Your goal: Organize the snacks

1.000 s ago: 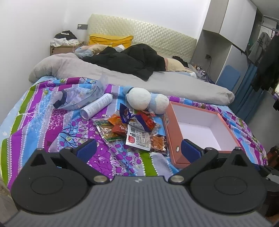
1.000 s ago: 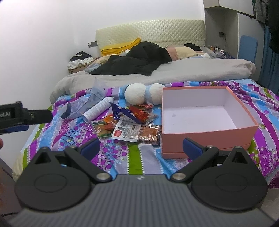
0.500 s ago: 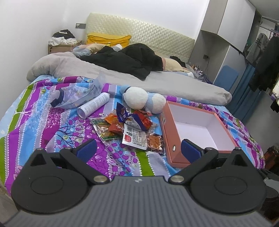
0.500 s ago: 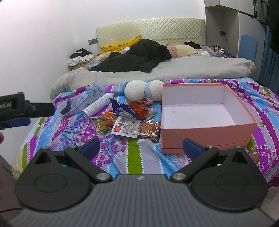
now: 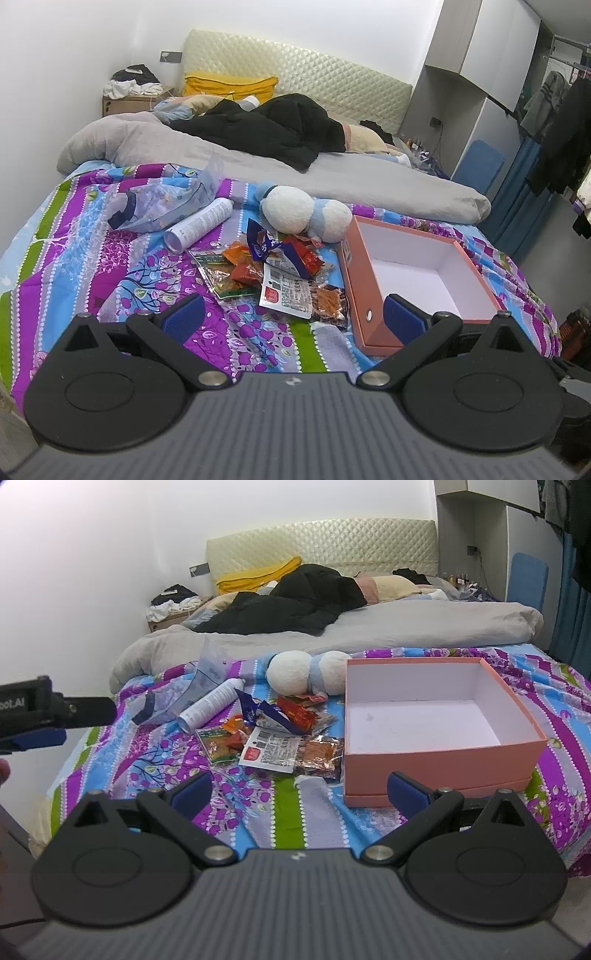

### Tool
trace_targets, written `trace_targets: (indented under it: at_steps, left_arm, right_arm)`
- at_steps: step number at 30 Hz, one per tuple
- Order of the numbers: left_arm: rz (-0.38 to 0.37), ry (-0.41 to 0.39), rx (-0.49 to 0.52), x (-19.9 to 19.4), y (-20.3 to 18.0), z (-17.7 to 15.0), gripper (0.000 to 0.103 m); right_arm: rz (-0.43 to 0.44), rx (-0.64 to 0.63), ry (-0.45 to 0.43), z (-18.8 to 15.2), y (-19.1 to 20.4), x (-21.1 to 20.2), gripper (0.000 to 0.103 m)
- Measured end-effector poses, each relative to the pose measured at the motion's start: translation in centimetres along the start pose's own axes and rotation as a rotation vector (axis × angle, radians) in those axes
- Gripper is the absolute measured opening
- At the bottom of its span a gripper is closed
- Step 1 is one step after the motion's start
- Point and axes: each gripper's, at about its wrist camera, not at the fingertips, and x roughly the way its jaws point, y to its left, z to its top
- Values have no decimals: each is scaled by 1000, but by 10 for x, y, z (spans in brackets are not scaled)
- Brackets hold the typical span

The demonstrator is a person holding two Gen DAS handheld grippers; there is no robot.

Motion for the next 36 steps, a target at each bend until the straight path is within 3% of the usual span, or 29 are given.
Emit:
trace_targets:
  at_steps: [11,17,20,36]
  left_arm:
    - [-33,15,1,6,-2,-6,103]
    - [-31,28,17,13,-5,-10,103]
    - [-31,24,30,13,-6,-11,103]
    - [-14,17,78,22,-4,-18,103]
  right_arm:
    - [30,51,-9,-5,-6,1,102]
    - [36,45,6,-10,-8,4,100]
    - [36,44,-4,-11,-8,4,94]
    - [31,30,-3,-18,-6,10,94]
